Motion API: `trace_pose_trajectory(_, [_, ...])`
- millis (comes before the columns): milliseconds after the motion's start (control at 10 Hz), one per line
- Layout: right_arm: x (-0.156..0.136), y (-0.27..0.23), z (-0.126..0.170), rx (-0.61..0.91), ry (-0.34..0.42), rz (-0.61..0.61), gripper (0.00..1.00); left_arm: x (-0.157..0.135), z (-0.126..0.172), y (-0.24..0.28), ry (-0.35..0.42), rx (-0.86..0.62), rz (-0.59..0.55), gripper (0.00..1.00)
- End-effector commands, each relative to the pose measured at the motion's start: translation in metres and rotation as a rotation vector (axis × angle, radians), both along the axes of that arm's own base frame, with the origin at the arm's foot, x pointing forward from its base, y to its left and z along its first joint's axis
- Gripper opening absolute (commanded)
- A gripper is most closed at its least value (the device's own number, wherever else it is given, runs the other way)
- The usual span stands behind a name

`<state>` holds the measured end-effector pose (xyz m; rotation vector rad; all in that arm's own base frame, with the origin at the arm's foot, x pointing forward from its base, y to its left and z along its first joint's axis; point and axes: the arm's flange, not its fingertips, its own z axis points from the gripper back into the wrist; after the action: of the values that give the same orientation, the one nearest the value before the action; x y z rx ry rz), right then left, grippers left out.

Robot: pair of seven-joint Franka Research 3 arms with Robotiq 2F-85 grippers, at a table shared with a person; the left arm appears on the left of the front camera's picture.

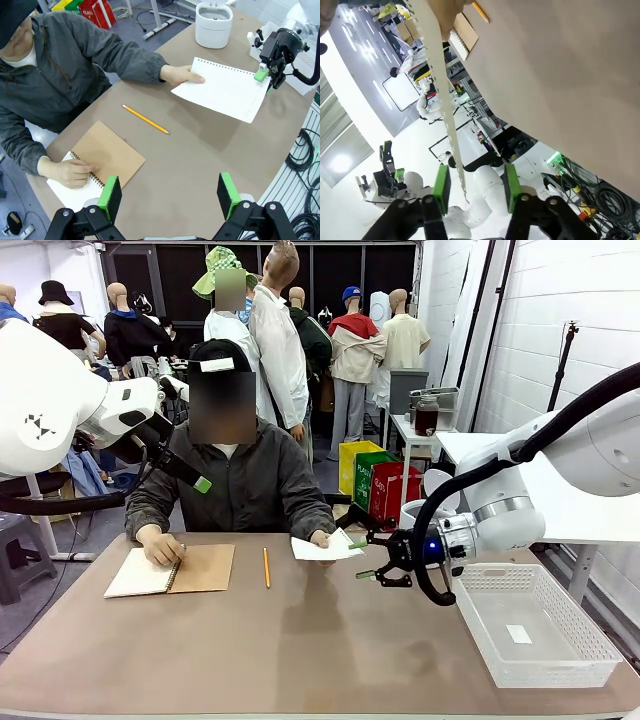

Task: Sort the paper based on its condition.
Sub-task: If a person hands you a paper, place it in the Organizing basket , and if it's crumpled, put it in the Trash can.

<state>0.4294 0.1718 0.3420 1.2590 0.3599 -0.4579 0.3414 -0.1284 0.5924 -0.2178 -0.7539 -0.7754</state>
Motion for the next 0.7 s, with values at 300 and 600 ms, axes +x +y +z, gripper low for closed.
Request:
trace_pose_trajectory(300, [0.0124, 0.0024, -0.0009, 0.035, -0.029, -0.053, 0.26, 0.0010, 0.0011, 0.0012, 0.005, -0.004, -0.002, 1.00])
trace_pose_trajectory(600, [0.0138, 0.0059, -0.0016, 0.042, -0.039, -0.055, 0.00, 0.0010, 0.0011, 0.0012, 0.005, -0.004, -0.002, 1.00])
